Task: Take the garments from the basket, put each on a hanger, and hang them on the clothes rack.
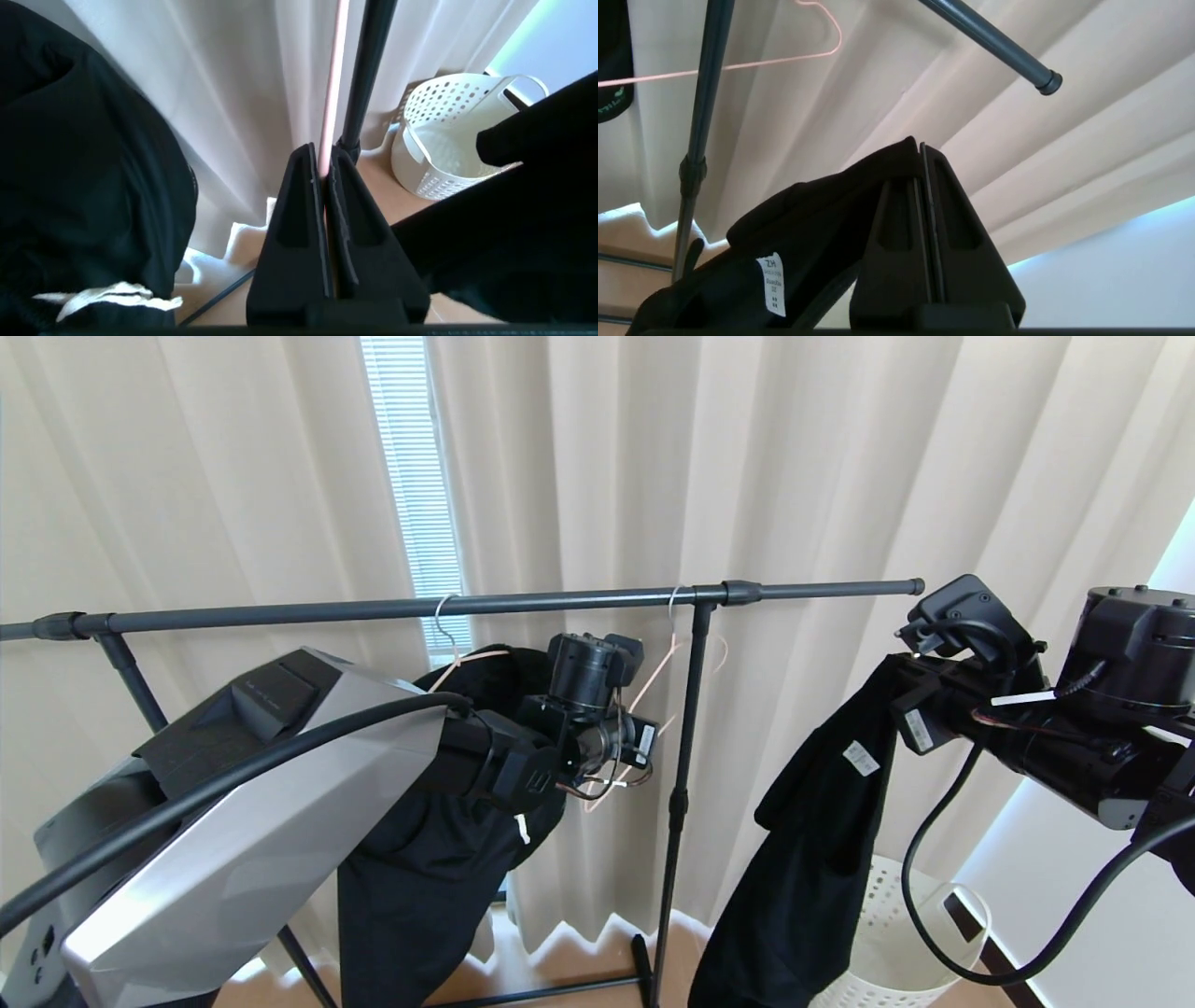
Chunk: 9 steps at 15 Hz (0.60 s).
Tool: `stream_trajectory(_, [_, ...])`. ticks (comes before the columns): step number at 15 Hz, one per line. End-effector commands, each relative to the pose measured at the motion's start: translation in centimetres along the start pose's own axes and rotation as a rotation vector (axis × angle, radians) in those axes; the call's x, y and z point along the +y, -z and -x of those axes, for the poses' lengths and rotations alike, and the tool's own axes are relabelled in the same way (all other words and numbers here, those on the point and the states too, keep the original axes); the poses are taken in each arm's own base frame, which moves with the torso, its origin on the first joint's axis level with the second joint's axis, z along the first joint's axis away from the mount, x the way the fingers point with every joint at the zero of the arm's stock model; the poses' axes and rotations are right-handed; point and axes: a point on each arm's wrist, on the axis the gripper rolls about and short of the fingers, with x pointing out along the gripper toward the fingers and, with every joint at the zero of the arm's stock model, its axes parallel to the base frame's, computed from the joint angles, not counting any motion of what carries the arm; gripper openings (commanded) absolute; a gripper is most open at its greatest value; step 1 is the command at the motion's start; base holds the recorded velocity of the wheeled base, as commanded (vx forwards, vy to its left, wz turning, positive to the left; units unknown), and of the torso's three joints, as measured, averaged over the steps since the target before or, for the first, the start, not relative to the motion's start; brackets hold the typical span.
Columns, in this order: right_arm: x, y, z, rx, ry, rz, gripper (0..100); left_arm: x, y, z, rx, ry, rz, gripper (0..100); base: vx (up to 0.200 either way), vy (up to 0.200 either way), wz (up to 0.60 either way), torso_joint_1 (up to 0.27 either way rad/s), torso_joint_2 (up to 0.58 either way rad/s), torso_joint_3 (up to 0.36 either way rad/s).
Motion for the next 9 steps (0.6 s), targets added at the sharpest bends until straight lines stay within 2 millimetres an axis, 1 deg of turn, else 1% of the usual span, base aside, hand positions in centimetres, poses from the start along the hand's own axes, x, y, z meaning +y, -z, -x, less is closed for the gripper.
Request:
stream_trajectory(1, [0.0,0.0,0.0,-0.002,0.001,0.0,0,0.3,-0.6,0.1,-0.019,-0.006,0.007,0,0.0,0.0,0.0,0.0,0.0,0.0])
stream_trajectory(3, [0.0,-0.1,0.0,-0.003,0.001,0.0,0,0.6,-0.9,0.1,-0.028,-0.011,0.011,0,0.0,0.0,0.0,0.0,0.0,0.0])
stream_trajectory(6, [0.0,0.0,0.0,-0.002,0.001,0.0,0,0.8,-2.0,1.1,-0.056,-0.013,0.018,0,0.0,0.0,0.0,0.0,0.0,0.0])
stream_trajectory(9, [0.0,0.0,0.0,0.0,0.0,0.001,0,1.0,-2.7,2.0,-0.07,-0.014,0.023,0,0.0,0.0,0.0,0.0,0.0,0.0])
